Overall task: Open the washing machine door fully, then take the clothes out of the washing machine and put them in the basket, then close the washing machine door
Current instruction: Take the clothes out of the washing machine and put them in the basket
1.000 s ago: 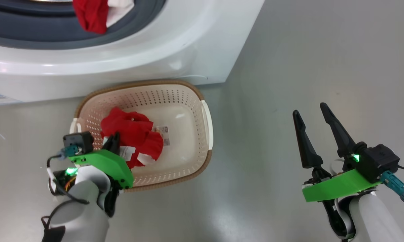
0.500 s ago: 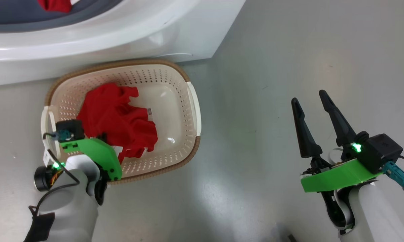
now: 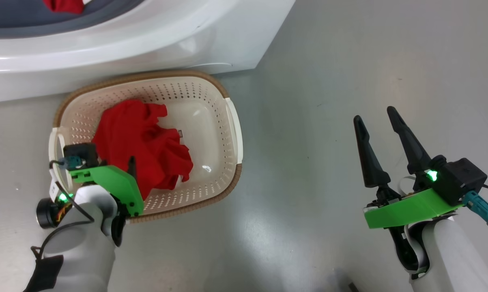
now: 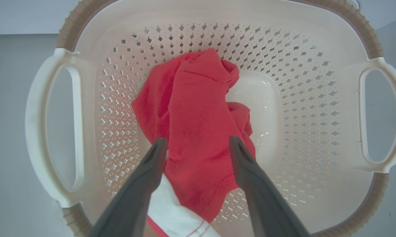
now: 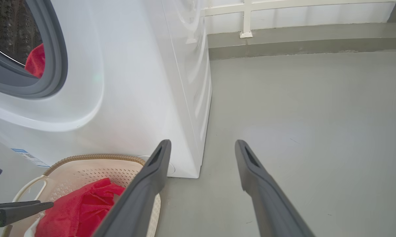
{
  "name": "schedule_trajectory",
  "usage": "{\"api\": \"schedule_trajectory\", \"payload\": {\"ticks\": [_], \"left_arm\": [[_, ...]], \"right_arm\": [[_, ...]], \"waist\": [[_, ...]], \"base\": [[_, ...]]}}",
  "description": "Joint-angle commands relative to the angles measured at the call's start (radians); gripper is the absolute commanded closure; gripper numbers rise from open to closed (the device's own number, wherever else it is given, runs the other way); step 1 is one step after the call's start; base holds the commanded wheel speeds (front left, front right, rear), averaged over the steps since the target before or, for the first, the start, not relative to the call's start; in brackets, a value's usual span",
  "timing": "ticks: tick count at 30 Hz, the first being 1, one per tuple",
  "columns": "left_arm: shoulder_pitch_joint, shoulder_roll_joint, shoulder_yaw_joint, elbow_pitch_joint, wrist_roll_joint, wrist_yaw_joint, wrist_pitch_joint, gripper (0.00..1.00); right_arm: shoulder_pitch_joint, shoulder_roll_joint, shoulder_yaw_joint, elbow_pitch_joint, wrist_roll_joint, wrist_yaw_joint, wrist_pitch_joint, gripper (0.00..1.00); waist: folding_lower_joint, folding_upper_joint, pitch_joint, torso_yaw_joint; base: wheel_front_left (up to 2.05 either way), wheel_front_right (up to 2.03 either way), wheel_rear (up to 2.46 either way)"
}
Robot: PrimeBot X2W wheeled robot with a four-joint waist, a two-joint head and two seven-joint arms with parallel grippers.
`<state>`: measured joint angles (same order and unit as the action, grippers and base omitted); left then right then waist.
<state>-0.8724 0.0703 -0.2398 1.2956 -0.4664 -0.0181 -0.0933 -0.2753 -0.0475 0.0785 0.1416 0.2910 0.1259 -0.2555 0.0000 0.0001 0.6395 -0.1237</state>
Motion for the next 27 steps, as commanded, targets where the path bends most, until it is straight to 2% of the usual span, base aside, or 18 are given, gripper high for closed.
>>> {"api": "schedule_trajectory", "payload": {"ticks": [1, 11, 17, 20, 27], "left_arm": [[0.0, 0.031, 0.011, -0.006, -0.005, -0.004, -0.027, 0.0], [0.023, 0.012, -0.004, -0.014, -0.006, -0.015, -0.136, 0.0], [0.058, 0.002, 0.001, -0.054, -0.017, -0.039, -0.163, 0.0], [0.091, -0.001, 0.003, -0.108, -0.015, -0.052, -0.167, 0.0], [0.241, -0.007, 0.046, -0.355, 0.007, -0.053, -0.168, 0.0]], "right_arm": [[0.002, -0.003, 0.01, -0.014, -0.008, 0.005, -0.006, 0.0], [0.011, -0.003, -0.01, 0.007, -0.027, 0.005, -0.006, 0.0], [0.021, -0.003, -0.014, 0.022, -0.03, 0.005, -0.006, 0.0], [0.029, -0.003, -0.021, 0.024, -0.03, 0.005, -0.006, 0.0], [0.056, -0.003, -0.036, 0.03, -0.042, 0.005, -0.006, 0.0]], "waist": [[0.0, -0.0001, -0.007, 0.006], [0.0, -0.0001, -0.07, 0.044], [0.0, -0.0001, -0.121, 0.063], [0.0, -0.0001, -0.155, 0.075], [0.0, -0.0001, -0.241, 0.102]], "base": [[0.0, 0.0, 0.0], [0.0, 0.0, 0.0], [0.0, 0.0, 0.0], [0.0, 0.0, 0.0], [0.0, 0.0, 0.0]]}}
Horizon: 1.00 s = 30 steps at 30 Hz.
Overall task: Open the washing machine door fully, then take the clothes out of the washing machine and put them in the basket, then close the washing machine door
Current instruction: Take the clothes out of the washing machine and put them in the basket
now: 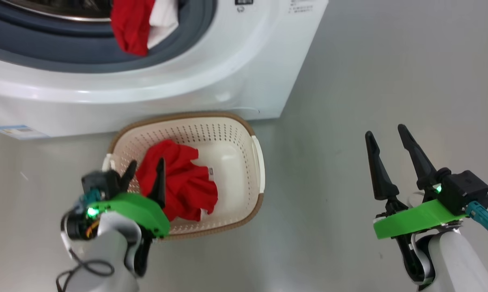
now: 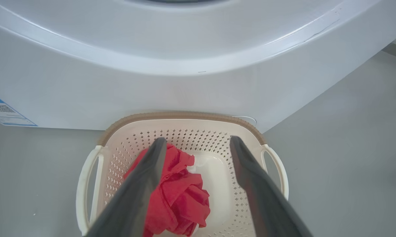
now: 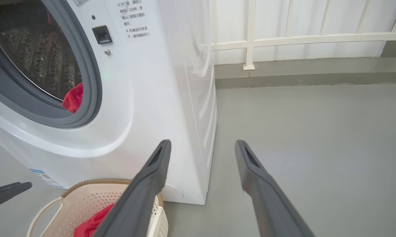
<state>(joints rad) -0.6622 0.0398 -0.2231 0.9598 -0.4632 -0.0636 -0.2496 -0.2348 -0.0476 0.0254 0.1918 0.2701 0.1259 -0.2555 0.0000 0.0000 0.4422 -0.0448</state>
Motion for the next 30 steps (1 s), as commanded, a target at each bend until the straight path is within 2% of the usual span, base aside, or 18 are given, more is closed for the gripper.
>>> {"api": "schedule_trajectory", "payload": {"ticks": [1, 4, 13, 22, 30], "left_arm": [[0.052, 0.022, 0.034, -0.05, 0.008, -0.007, -0.012, 0.0], [0.115, 0.019, 0.049, -0.141, 0.019, -0.003, -0.012, 0.0], [0.252, 0.012, 0.1, -0.342, 0.018, 0.043, -0.012, 0.0], [0.39, 0.017, 0.145, -0.548, 0.074, 0.042, -0.012, 0.0], [0.511, 0.045, 0.186, -0.683, 0.143, 0.044, -0.012, 0.0]], "right_arm": [[0.02, -0.003, 0.016, -0.019, -0.022, 0.005, -0.006, 0.0], [0.033, -0.003, 0.014, -0.016, -0.025, 0.005, -0.006, 0.0], [0.07, -0.003, 0.001, 0.001, -0.029, 0.005, -0.006, 0.0], [0.126, -0.003, -0.025, -0.004, -0.027, 0.005, -0.006, 0.0], [0.201, -0.003, -0.044, -0.034, -0.026, 0.005, -0.006, 0.0]], "waist": [[0.0, 0.0, -0.057, 0.026], [0.0, 0.0, -0.094, 0.036], [0.0, 0.0, -0.21, 0.063], [0.0, 0.0, -0.295, 0.062], [0.0, 0.0, -0.36, 0.04]], "base": [[0.0, 0.0, 0.0], [0.0, 0.0, 0.0], [0.0, 0.0, 0.0], [0.0, 0.0, 0.0], [0.0, 0.0, 0.0]]}}
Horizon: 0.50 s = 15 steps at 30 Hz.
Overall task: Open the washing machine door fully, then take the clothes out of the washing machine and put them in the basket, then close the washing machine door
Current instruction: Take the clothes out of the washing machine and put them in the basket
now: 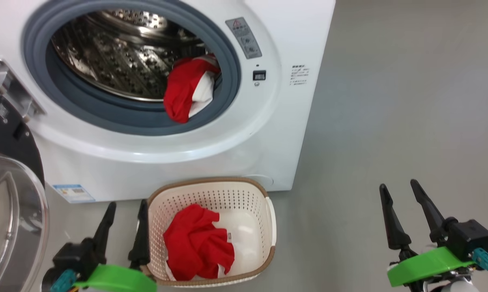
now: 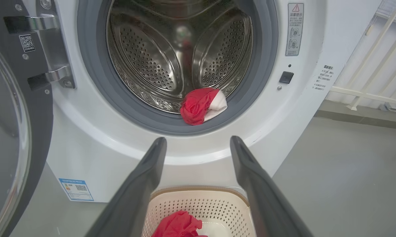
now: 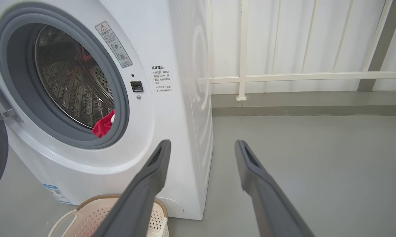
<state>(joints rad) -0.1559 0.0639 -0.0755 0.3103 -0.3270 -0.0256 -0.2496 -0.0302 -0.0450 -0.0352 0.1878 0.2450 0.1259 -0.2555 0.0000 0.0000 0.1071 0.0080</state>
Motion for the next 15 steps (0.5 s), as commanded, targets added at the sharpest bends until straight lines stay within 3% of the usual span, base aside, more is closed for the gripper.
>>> {"api": "schedule_trajectory", "payload": {"ticks": [1, 10, 15], "left_arm": [[0.019, 0.021, 0.046, -0.045, 0.007, 0.005, -0.012, 0.0], [0.104, 0.028, 0.059, -0.11, 0.026, -0.001, -0.012, 0.0], [0.148, 0.027, 0.051, -0.136, 0.041, 0.018, -0.012, 0.0]], "right_arm": [[0.003, -0.005, 0.015, -0.032, -0.001, 0.005, -0.006, 0.0], [0.061, -0.005, 0.023, -0.056, 0.004, 0.005, -0.006, 0.0], [0.09, -0.005, 0.032, -0.063, 0.004, 0.005, -0.006, 0.0]], "waist": [[0.0, 0.0, -0.031, -0.015], [0.0, 0.0, -0.085, -0.03], [0.0, 0.0, -0.107, -0.034]], "base": [[0.0, 0.0, 0.0], [0.0, 0.0, 0.0], [0.0, 0.0, 0.0]]}}
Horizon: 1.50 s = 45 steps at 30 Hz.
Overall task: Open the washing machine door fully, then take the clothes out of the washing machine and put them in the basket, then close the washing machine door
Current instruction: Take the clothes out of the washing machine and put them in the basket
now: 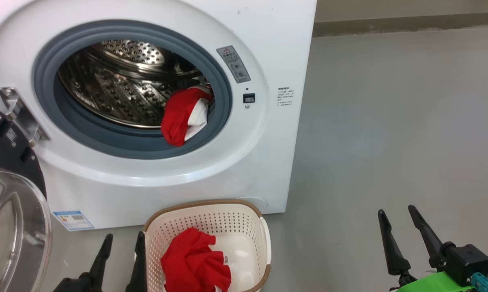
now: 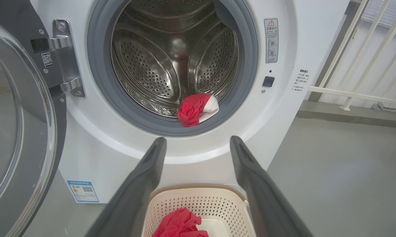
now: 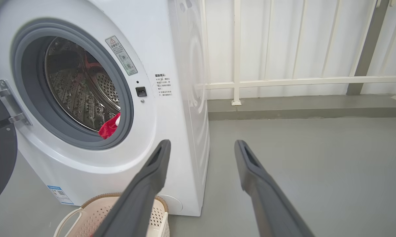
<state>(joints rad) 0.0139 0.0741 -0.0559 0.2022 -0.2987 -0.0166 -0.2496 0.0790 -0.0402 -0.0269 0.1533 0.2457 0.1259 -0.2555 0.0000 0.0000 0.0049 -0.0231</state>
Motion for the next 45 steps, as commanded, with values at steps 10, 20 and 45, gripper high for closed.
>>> {"api": "schedule_trajectory", "payload": {"ticks": [10, 20, 45], "left_arm": [[0.01, 0.028, 0.025, -0.072, 0.04, 0.047, -0.005, 0.0], [0.021, 0.023, 0.021, -0.099, 0.037, 0.078, 0.013, 0.0], [0.009, 0.032, 0.007, -0.12, 0.026, 0.103, 0.037, 0.0]], "right_arm": [[-0.005, -0.01, 0.025, -0.04, 0.006, 0.005, -0.006, 0.0], [-0.009, -0.01, 0.041, -0.043, 0.013, 0.005, -0.006, 0.0], [-0.025, -0.01, 0.036, -0.04, 0.0, 0.005, -0.006, 0.0]], "waist": [[0.0, 0.0, -0.021, -0.002], [0.0, 0.0, -0.019, -0.007], [0.0, 0.0, -0.001, -0.009]], "base": [[0.0, 0.0, 0.0], [0.0, 0.0, 0.0], [0.0, 0.0, 0.0]]}}
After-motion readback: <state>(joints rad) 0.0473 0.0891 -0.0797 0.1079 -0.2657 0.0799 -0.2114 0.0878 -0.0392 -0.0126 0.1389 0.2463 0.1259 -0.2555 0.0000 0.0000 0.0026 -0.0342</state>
